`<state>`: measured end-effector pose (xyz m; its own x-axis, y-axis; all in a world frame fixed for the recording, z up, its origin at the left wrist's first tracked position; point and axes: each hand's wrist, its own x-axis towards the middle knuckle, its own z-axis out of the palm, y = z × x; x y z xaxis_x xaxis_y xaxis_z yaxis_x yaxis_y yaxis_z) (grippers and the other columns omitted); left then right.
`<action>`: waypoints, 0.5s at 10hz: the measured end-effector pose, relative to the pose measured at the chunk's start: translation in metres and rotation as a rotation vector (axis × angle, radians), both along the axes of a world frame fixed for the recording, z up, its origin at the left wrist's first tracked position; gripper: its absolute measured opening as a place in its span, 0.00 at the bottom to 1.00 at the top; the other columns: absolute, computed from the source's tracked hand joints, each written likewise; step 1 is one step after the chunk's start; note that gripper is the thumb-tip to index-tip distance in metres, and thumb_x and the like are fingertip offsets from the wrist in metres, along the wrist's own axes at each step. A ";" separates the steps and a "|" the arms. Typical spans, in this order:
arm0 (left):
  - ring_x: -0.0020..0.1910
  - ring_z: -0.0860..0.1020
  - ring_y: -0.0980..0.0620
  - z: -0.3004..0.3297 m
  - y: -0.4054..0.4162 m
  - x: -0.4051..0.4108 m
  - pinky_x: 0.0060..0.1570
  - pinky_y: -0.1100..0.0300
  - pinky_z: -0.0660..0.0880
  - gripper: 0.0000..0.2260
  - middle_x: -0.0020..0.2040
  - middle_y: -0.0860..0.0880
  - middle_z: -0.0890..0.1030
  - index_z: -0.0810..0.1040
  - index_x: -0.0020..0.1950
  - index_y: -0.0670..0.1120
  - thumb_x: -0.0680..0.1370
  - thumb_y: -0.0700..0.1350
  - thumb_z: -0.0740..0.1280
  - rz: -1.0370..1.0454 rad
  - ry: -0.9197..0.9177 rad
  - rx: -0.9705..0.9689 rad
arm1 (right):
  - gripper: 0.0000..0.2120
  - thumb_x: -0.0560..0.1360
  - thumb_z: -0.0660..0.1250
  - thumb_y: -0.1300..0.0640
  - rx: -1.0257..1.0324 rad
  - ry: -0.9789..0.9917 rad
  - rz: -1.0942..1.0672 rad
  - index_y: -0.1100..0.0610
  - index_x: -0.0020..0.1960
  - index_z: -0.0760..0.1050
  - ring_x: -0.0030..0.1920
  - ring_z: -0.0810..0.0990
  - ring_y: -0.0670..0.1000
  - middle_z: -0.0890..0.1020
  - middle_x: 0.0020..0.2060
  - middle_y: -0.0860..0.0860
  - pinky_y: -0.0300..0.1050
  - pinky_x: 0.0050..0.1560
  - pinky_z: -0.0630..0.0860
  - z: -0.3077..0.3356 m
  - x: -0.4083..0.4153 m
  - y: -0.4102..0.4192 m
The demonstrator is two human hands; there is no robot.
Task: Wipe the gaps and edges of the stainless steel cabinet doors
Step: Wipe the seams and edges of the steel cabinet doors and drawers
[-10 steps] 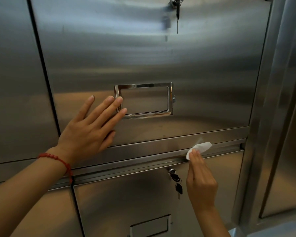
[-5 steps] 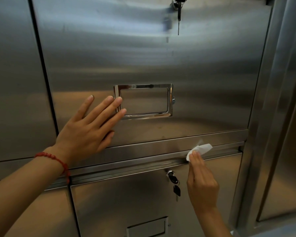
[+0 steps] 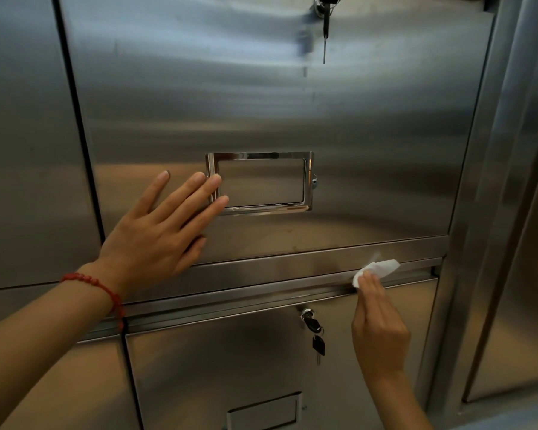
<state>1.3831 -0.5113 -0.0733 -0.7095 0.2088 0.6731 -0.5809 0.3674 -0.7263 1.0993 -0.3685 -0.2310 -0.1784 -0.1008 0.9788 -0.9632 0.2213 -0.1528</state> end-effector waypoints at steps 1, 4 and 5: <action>0.74 0.59 0.43 0.000 0.000 -0.001 0.69 0.40 0.57 0.25 0.75 0.40 0.60 0.61 0.75 0.43 0.79 0.49 0.55 -0.001 -0.002 0.001 | 0.15 0.74 0.60 0.64 -0.018 -0.038 -0.013 0.71 0.53 0.79 0.48 0.82 0.63 0.81 0.50 0.65 0.57 0.43 0.80 0.003 -0.003 0.002; 0.73 0.59 0.42 0.000 0.002 0.000 0.69 0.40 0.57 0.24 0.75 0.39 0.60 0.60 0.75 0.42 0.80 0.49 0.54 0.002 -0.008 0.008 | 0.12 0.77 0.59 0.66 0.062 0.114 -0.076 0.70 0.53 0.79 0.48 0.83 0.61 0.81 0.51 0.65 0.57 0.49 0.76 0.001 -0.010 0.006; 0.73 0.59 0.42 0.000 0.002 0.000 0.70 0.40 0.57 0.24 0.75 0.39 0.60 0.60 0.75 0.42 0.80 0.49 0.54 0.003 -0.008 0.011 | 0.11 0.77 0.61 0.67 0.067 0.115 -0.101 0.71 0.53 0.79 0.48 0.83 0.62 0.81 0.51 0.65 0.58 0.48 0.76 0.004 -0.011 0.007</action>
<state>1.3830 -0.5095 -0.0728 -0.7157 0.1994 0.6693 -0.5758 0.3738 -0.7271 1.0882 -0.3618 -0.2273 -0.0778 -0.1540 0.9850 -0.9459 0.3236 -0.0242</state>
